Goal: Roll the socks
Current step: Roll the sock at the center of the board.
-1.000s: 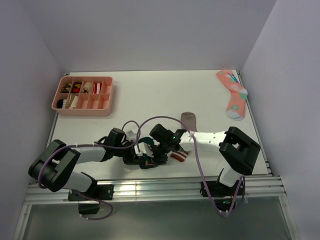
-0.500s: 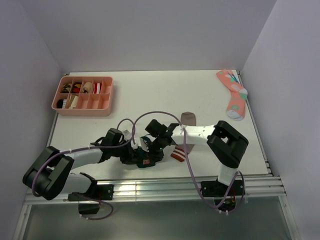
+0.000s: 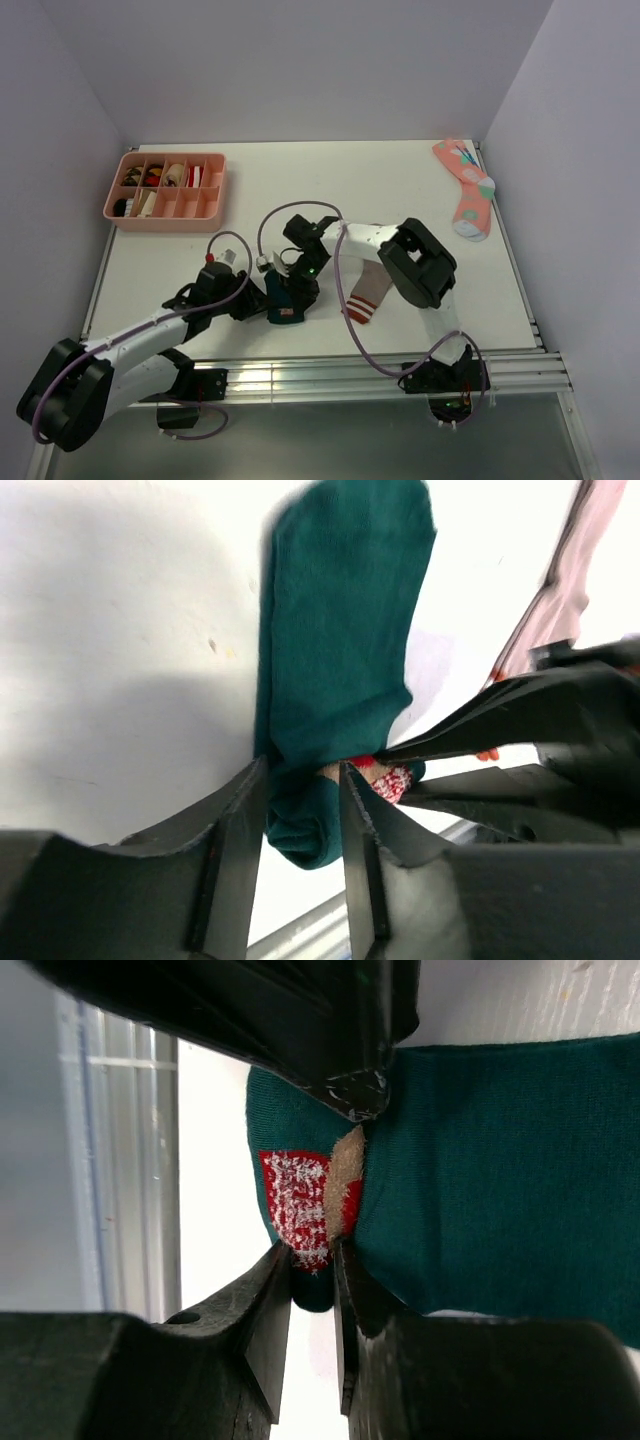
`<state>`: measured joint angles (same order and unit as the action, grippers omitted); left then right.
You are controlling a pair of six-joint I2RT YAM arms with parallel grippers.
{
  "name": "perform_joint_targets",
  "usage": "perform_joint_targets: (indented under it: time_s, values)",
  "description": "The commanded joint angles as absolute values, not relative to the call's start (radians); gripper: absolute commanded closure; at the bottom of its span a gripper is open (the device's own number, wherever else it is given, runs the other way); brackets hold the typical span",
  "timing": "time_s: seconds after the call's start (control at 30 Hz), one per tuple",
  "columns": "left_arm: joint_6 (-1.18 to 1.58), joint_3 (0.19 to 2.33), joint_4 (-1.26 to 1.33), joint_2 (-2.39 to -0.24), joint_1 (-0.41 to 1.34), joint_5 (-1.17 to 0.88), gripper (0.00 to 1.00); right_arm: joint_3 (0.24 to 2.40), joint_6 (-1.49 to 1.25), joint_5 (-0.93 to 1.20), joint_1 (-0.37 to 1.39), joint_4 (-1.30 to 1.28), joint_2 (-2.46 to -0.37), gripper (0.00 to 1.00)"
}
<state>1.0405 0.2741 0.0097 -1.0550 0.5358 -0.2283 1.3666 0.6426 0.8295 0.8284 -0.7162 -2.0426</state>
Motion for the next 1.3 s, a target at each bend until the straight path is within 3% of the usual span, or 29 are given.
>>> perform_joint_targets:
  time_s: [0.0, 0.23, 0.6, 0.87, 1.27]
  values:
    - [1.019, 0.253, 0.021, -0.97, 0.532, -0.108, 0.6, 1.451, 0.689, 0.851, 0.804, -0.869, -2.121, 0.74]
    - [0.977, 0.126, 0.196, -0.827, 0.561, -0.003, 0.54, 1.676, 0.735, 0.9, 0.773, -1.084, -2.288, 0.73]
    - [0.899, -0.021, 0.498, -0.758, 0.752, 0.264, 0.51, 1.855, 0.762, 0.881, 0.752, -1.229, -2.434, 0.73]
    - [0.808, -0.043, 0.563, -0.747, 0.755, 0.226, 0.49, 1.884, 0.765, 0.888, 0.75, -1.238, -2.454, 0.73]
    - [0.785, -0.094, 0.811, -0.997, 0.756, 0.069, 0.47, 1.875, 0.765, 0.908, 0.746, -1.221, -2.461, 0.73]
